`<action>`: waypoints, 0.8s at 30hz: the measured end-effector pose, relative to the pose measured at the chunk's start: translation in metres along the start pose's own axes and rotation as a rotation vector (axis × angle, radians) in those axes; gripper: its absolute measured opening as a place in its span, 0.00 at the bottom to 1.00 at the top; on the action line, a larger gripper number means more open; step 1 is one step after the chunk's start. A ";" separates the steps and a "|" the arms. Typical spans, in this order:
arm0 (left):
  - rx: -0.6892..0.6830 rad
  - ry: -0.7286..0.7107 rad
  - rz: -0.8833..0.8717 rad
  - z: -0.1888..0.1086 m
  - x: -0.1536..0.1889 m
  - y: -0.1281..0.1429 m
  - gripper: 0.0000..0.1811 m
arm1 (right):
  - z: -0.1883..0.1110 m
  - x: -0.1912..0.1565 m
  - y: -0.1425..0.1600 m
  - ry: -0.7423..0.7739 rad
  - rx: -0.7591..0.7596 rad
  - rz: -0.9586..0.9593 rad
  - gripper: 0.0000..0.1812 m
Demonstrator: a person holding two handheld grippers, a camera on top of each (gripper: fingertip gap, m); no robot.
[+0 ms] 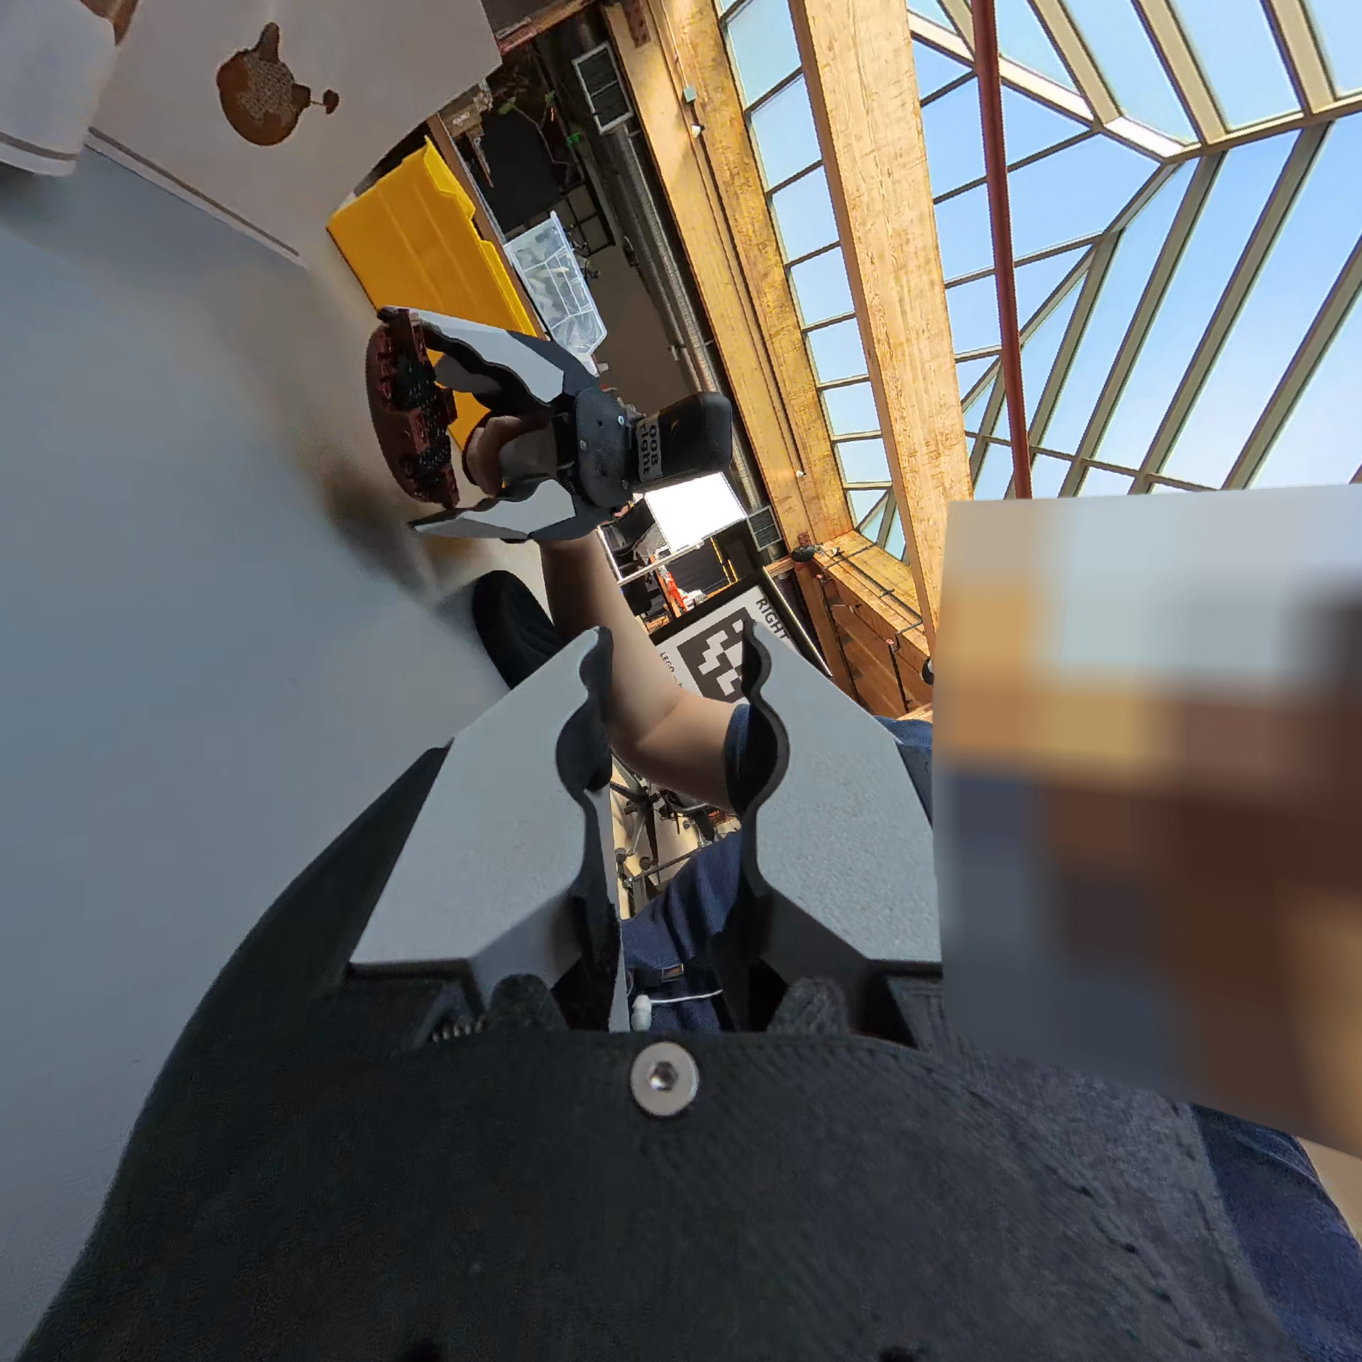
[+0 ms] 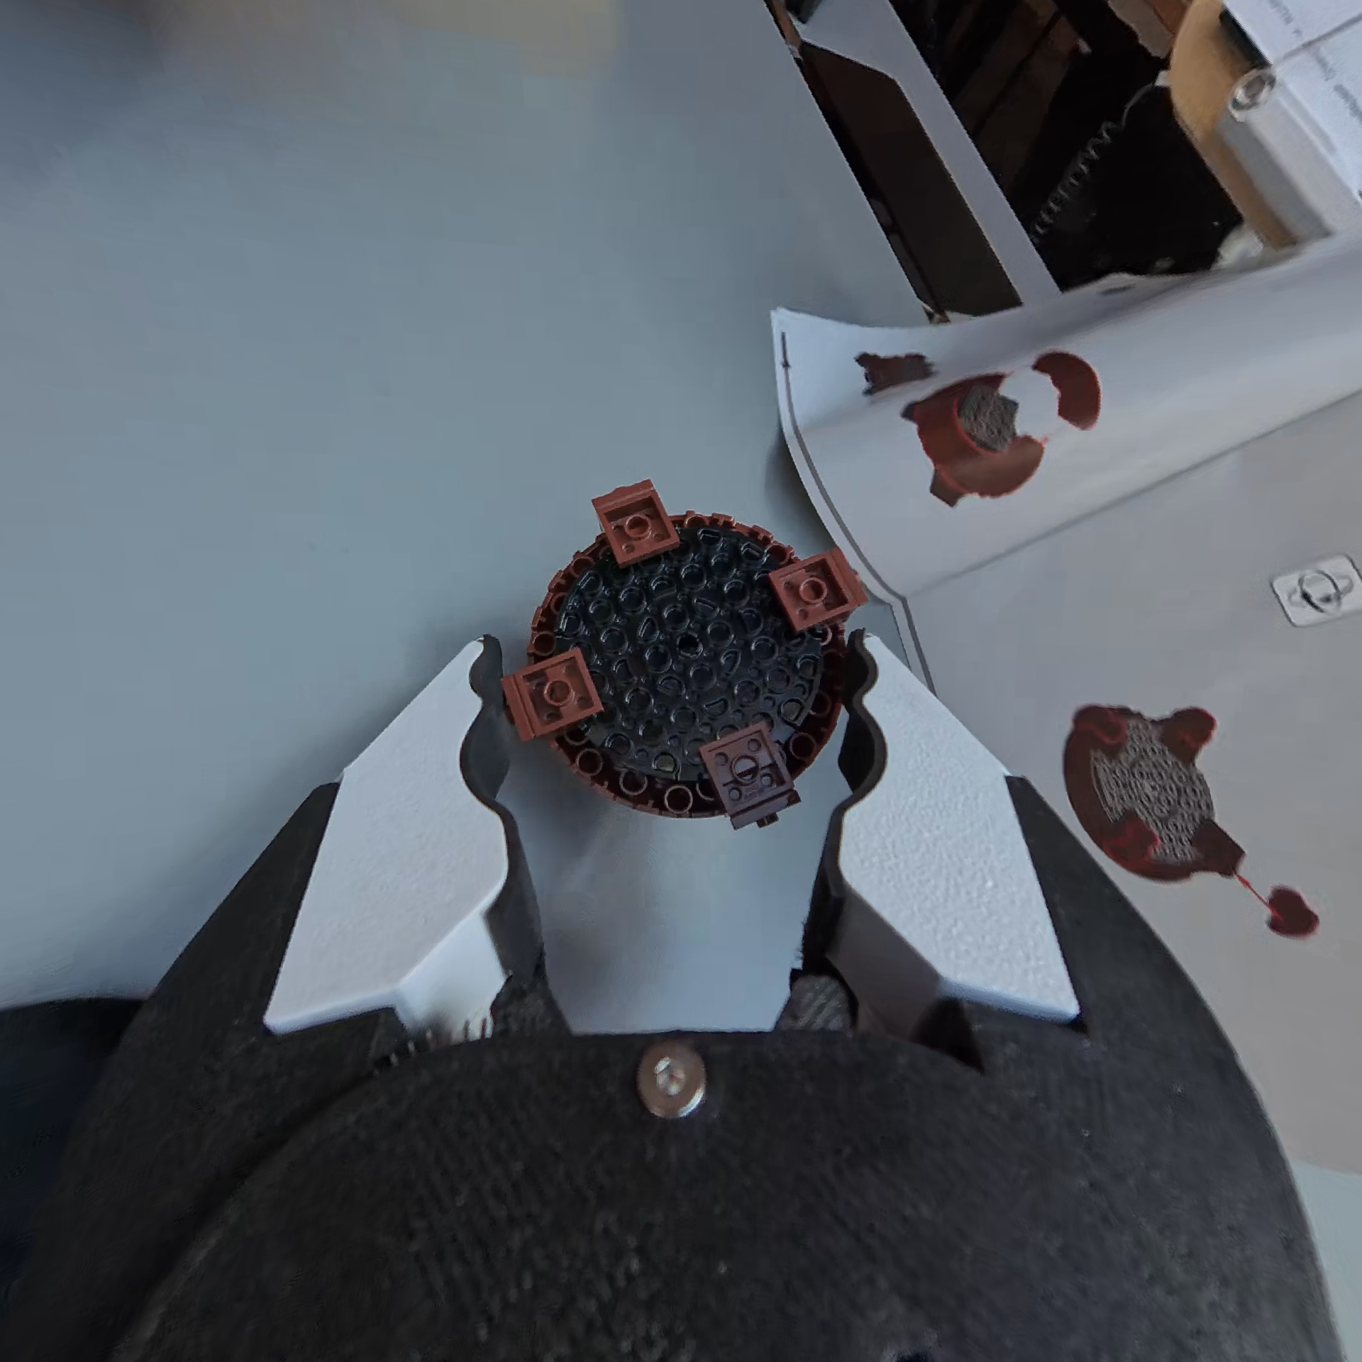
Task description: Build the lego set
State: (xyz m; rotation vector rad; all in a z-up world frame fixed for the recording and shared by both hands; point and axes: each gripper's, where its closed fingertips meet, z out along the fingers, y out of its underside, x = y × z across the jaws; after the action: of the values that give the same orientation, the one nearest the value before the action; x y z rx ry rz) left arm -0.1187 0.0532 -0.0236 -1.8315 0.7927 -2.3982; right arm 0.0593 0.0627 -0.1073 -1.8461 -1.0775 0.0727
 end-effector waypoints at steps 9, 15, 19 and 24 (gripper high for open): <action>0.123 -0.161 0.164 -0.036 -0.007 -0.026 0.19 | 0.079 -0.056 -0.110 -0.359 0.042 -0.078 0.51; 0.159 -0.177 0.191 -0.048 -0.005 -0.033 0.18 | 0.116 -0.084 -0.093 -0.469 -0.008 -0.056 0.51; 0.163 -0.164 0.181 -0.049 -0.002 -0.035 0.18 | 0.117 -0.085 -0.083 -0.478 -0.028 -0.071 0.51; 0.169 -0.177 0.213 -0.051 0.004 -0.035 0.18 | 0.120 -0.086 -0.077 -0.506 -0.041 -0.059 0.51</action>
State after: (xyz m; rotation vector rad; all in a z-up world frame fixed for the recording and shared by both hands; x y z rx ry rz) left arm -0.1565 0.1019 -0.0156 -1.7652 0.7047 -2.0732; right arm -0.0985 0.0987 -0.1464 -1.8787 -1.4845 0.5084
